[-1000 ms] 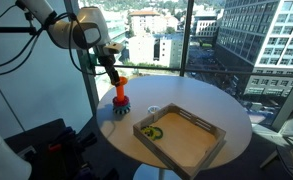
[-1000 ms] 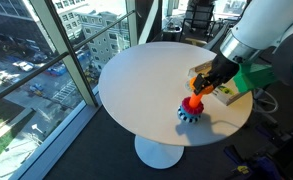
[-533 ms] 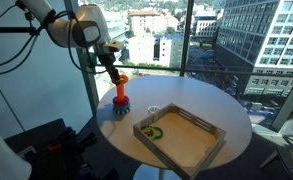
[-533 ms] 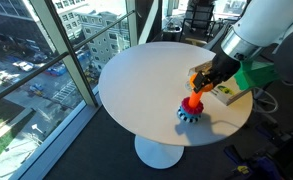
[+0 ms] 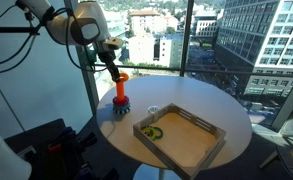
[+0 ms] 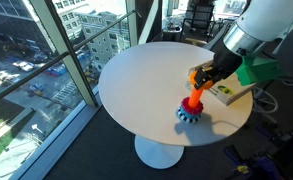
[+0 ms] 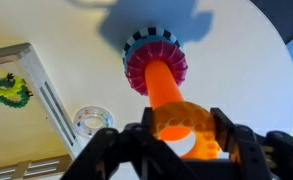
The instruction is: Take a ring off of the ring toss
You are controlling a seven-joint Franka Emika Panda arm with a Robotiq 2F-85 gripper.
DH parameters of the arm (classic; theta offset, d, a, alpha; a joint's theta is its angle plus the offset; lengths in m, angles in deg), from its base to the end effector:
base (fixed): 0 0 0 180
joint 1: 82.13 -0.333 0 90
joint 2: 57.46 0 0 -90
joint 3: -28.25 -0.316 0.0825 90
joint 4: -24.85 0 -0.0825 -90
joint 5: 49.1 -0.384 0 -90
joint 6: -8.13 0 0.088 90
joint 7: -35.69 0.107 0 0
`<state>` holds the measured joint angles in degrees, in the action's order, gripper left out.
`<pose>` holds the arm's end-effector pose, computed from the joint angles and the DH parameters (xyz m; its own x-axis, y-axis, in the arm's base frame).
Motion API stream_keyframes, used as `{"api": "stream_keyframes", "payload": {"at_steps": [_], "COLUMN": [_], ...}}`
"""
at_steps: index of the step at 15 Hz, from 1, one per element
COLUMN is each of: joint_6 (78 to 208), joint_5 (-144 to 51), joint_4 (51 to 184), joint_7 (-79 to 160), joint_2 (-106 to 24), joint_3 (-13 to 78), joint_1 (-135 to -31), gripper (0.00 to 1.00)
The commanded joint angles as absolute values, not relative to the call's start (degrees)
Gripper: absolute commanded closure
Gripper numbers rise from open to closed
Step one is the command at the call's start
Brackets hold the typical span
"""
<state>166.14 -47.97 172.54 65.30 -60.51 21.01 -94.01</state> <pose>0.4396 0.1530 0.3036 0.9628 -0.1709 0.2094 -0.1532 -0.9833 -0.0982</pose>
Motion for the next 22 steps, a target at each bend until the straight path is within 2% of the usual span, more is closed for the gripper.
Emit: {"api": "stream_keyframes", "payload": {"at_steps": [1, 4, 6, 7, 12, 15, 22], "joint_6": [164.7, 164.8, 164.9, 165.0, 164.7, 164.5, 165.3], "joint_5": [-50.4, -51.5, -52.1, -52.4, -54.1, -55.0, -55.1], "joint_4": [173.7, 174.0, 174.3, 174.5, 174.8, 174.5, 173.6], "joint_7": [62.9, 62.4, 62.2, 62.1, 61.4, 60.9, 60.7], "joint_2": [-63.5, -64.6, -65.2, -65.3, -65.8, -65.5, -63.1], "joint_3": [20.1, 20.2, 20.4, 20.5, 21.5, 22.5, 24.5], "joint_1": [-92.5, -92.2, -91.7, -91.5, -89.1, -87.4, -84.1], "gripper": [0.43, 0.44, 0.59, 0.61, 0.66, 0.61, 0.58]}}
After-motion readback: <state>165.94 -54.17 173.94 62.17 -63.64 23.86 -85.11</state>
